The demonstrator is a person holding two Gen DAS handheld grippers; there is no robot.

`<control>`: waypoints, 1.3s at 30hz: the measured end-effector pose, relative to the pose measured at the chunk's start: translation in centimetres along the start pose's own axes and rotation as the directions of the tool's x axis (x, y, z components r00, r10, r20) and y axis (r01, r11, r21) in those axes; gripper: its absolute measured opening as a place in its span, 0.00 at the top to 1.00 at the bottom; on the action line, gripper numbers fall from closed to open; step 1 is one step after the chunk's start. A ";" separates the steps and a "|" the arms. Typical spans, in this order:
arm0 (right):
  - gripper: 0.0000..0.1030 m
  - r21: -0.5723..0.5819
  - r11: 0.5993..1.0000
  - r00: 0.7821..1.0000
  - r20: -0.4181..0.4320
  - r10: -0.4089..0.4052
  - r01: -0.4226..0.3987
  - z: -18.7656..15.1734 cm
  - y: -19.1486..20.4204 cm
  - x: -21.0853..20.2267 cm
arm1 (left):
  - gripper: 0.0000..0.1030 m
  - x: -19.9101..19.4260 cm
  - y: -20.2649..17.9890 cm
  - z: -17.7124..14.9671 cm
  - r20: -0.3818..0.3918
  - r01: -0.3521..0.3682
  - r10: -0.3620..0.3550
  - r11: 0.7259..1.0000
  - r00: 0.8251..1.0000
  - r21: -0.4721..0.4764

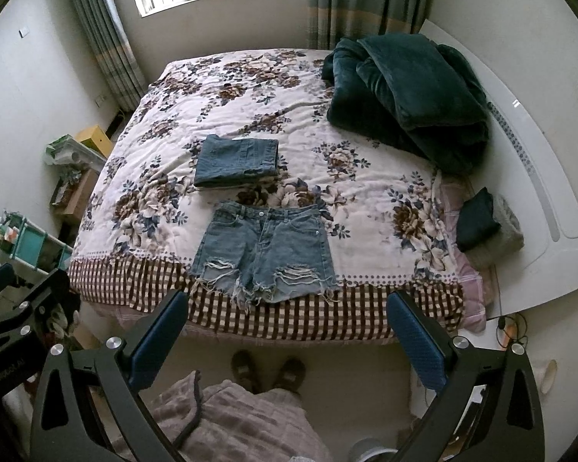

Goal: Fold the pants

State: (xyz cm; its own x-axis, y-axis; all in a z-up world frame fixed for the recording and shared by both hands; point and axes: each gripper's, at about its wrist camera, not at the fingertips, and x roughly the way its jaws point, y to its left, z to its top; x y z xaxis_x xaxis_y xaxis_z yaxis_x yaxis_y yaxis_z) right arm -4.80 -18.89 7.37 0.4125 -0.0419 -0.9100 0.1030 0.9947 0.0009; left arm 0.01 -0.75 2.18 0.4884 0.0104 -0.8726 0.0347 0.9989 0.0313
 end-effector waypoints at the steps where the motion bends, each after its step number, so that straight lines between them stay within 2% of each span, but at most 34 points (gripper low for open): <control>1: 0.00 0.000 1.000 1.000 0.001 -0.001 0.001 0.1 0.0 0.0 | 0.00 0.0 0.0 0.2 0.000 0.000 0.000 1.000 1.000 0.000; 29: 0.00 0.002 1.000 1.000 0.004 0.003 -0.003 0.1 0.3 -0.5 | 0.00 0.0 -0.1 -0.4 0.006 -0.001 0.001 1.000 1.000 -0.002; 39: 0.00 0.007 1.000 1.000 -0.005 0.005 -0.005 0.2 1.2 -0.8 | 0.00 0.4 -0.4 0.9 -0.008 0.019 -0.019 1.000 1.000 0.009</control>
State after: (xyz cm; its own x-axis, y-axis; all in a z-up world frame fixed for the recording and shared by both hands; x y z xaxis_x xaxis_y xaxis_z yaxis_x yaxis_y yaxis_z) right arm -4.81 -17.68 8.16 0.4088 -0.0362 -0.9119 0.1074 0.9942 0.0087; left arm 0.93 -1.16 2.27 0.4802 -0.0081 -0.8771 0.0520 0.9985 0.0193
